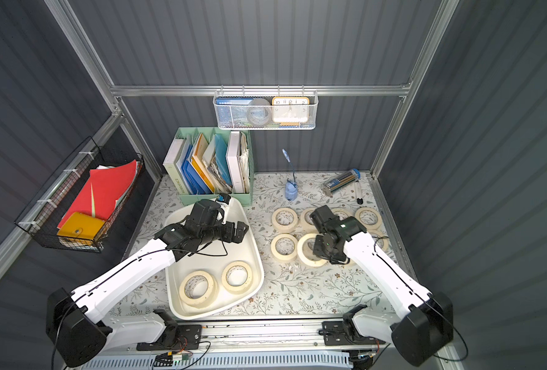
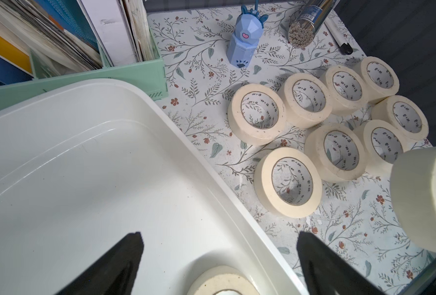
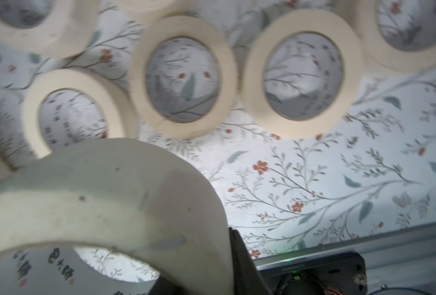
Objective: Take out the art tape in the storage box
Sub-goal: Place the art tape at the center of the board.
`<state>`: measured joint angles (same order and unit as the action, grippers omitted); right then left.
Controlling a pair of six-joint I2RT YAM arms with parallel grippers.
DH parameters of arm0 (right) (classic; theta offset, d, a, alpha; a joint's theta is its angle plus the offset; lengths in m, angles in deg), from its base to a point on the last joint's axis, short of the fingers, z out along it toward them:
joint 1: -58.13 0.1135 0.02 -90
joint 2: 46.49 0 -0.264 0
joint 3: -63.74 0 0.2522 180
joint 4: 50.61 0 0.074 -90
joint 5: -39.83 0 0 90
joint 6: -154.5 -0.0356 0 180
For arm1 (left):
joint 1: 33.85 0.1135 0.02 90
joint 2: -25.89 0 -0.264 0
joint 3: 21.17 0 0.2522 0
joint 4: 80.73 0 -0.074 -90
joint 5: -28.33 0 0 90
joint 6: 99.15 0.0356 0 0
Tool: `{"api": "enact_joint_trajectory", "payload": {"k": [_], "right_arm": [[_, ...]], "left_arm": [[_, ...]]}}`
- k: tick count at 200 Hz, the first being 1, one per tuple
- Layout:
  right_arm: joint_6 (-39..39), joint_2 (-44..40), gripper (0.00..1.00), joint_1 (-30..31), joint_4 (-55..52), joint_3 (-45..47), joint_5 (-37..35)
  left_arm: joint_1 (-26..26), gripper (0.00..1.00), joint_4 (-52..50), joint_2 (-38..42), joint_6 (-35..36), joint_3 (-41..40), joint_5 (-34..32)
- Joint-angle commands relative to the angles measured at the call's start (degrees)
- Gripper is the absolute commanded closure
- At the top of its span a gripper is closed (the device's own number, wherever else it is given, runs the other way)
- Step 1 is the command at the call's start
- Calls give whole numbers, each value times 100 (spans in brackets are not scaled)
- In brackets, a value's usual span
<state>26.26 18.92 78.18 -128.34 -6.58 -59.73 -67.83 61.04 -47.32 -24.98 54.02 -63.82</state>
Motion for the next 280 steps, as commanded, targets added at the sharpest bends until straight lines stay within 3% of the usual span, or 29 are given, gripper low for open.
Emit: {"api": "enact_joint_trajectory", "payload": {"k": [1,37,70,87,127,165,210,242,280], "right_arm": [[-316,-641,100,-909,73,704,-211],[-307,-1337,100,-2674,625,1463,-53],[-54,-838,100,-4500,1388,1963,734],[88,-536,100,-5145,1678,2068,1004],[497,-107,100,-5948,2377,2159,514],[832,924,100,-6669,2606,1913,771],[860,1719,100,-6758,2905,1764,964],[897,1669,100,-6735,2981,1682,850],[949,1016,58,-6631,2920,1797,912]], "left_arm": [[16,0,291,-120,145,-11,32],[14,1,403,-253,211,34,82],[14,1,508,-330,189,62,215],[14,1,566,-304,182,40,250],[14,1,610,-220,131,-60,233],[15,1,601,-212,80,-103,224],[14,1,601,-209,43,-148,154],[14,1,593,-255,10,-158,167],[14,0,521,-290,-5,-115,154]]}}
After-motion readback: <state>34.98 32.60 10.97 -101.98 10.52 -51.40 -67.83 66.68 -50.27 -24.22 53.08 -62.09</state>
